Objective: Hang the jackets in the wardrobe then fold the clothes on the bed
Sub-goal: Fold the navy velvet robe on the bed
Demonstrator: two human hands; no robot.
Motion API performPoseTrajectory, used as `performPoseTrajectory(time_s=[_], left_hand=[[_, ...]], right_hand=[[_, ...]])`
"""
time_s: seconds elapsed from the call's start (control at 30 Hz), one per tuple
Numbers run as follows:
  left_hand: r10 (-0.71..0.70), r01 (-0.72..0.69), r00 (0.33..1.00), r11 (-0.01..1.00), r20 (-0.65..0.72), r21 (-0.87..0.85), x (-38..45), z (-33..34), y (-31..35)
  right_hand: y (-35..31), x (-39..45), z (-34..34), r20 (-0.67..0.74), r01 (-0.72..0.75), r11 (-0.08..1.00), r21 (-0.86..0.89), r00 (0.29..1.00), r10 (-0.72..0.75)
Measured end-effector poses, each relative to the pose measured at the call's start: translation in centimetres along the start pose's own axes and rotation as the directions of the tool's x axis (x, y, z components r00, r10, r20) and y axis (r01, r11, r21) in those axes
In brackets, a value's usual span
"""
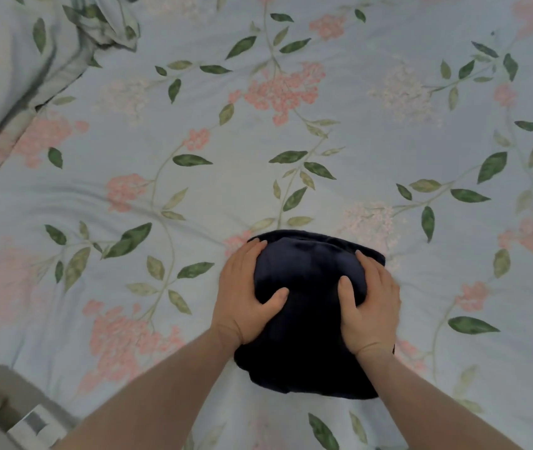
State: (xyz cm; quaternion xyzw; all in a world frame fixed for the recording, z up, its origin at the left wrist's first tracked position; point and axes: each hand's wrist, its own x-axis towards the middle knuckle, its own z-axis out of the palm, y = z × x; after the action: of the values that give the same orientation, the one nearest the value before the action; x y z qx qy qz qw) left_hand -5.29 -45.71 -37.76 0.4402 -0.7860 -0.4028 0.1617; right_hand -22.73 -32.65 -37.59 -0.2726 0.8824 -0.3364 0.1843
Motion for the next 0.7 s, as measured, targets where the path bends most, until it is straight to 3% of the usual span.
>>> performPoseTrajectory(time_s=[0.07,0.13,0.23,0.3,0.4,0.7], left_hand=[[-0.139,0.141,0.99,0.988,-0.028,0.064,0.0,0.0,0.8],[-0.364,0.365,0.931,0.928,-0.032,0.076,-1.7,-0.4,2.3],[-0.546,0.545,0.835,0.802,0.073,-0.242,-3.7,-1.5,4.4],[-0.589,0.624,0.772,0.629,0.239,-0.463,-4.4,-2.6,6.5],[-0.58,0.648,0.746,0.516,0.328,-0.56,-6.0,-4.8,10.7],[-0.641,0.653,0.709,0.439,0.293,-0.618,-21.9,-15.2,24.6]], right_hand=[[-0.2,0.3,-0.7,-0.007,-0.112,0.986,0.121,0.993,0.114],[-0.3,-0.6,-2.7,-0.019,-0.239,0.935,0.262,0.967,0.252],[-0.6,-2.3,-6.0,0.15,-0.461,0.781,0.421,0.885,0.441],[-1.4,-3.5,-7.5,0.357,-0.564,0.702,0.435,0.824,0.44],[-3.6,-4.6,-10.1,0.502,-0.626,0.639,0.447,0.766,0.401],[-12.6,-16.0,-26.4,0.633,-0.603,0.686,0.408,0.728,0.263]])
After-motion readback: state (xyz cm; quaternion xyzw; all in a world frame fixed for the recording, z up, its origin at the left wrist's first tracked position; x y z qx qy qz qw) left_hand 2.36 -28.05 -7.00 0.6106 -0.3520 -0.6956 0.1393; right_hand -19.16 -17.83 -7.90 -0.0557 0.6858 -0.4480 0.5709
